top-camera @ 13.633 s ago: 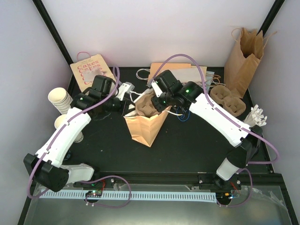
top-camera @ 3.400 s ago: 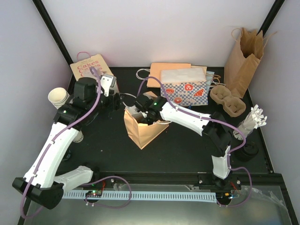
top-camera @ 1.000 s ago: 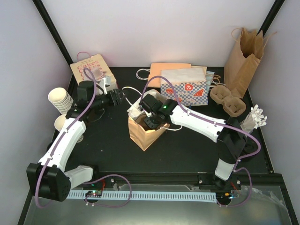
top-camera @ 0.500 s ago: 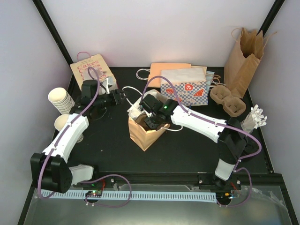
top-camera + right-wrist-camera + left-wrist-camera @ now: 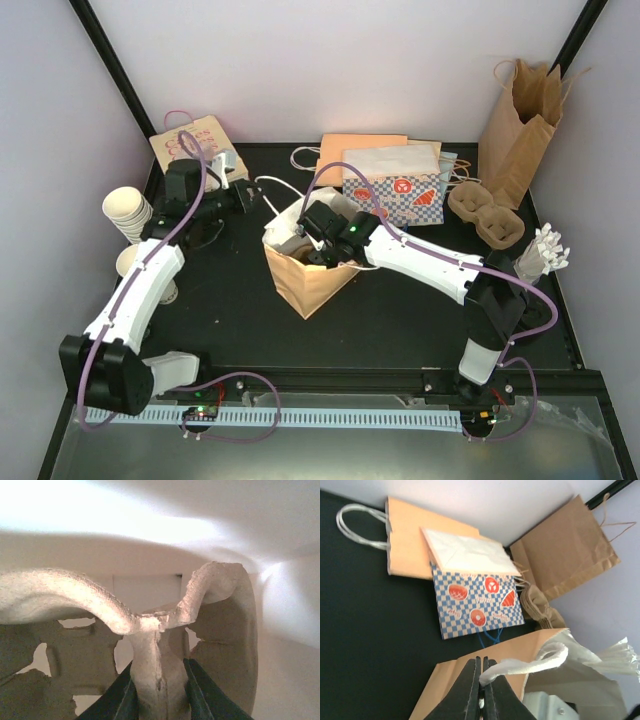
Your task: Pack the takeout coffee
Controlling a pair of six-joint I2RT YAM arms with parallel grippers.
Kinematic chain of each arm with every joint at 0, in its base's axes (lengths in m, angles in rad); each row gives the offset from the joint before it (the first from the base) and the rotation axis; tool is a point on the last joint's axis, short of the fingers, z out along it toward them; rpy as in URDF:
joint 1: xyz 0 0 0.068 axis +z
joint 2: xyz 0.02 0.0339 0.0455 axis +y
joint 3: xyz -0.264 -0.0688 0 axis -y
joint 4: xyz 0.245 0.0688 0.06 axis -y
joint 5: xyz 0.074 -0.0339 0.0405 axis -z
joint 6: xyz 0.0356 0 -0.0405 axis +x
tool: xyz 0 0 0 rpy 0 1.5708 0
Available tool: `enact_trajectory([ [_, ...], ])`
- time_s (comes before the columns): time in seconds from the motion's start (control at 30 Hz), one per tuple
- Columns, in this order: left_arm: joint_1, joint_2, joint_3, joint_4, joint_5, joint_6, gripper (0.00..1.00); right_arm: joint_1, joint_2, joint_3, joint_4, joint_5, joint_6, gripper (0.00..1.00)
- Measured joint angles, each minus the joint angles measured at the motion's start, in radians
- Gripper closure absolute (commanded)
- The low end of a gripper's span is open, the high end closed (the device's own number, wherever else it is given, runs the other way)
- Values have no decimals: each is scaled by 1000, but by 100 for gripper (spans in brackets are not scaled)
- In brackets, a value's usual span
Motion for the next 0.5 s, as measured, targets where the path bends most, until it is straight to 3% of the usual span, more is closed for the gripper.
enact_trajectory([
  [0.5, -26, -57, 86, -45, 50, 59, 98, 11, 38, 8, -14, 12, 0, 77],
])
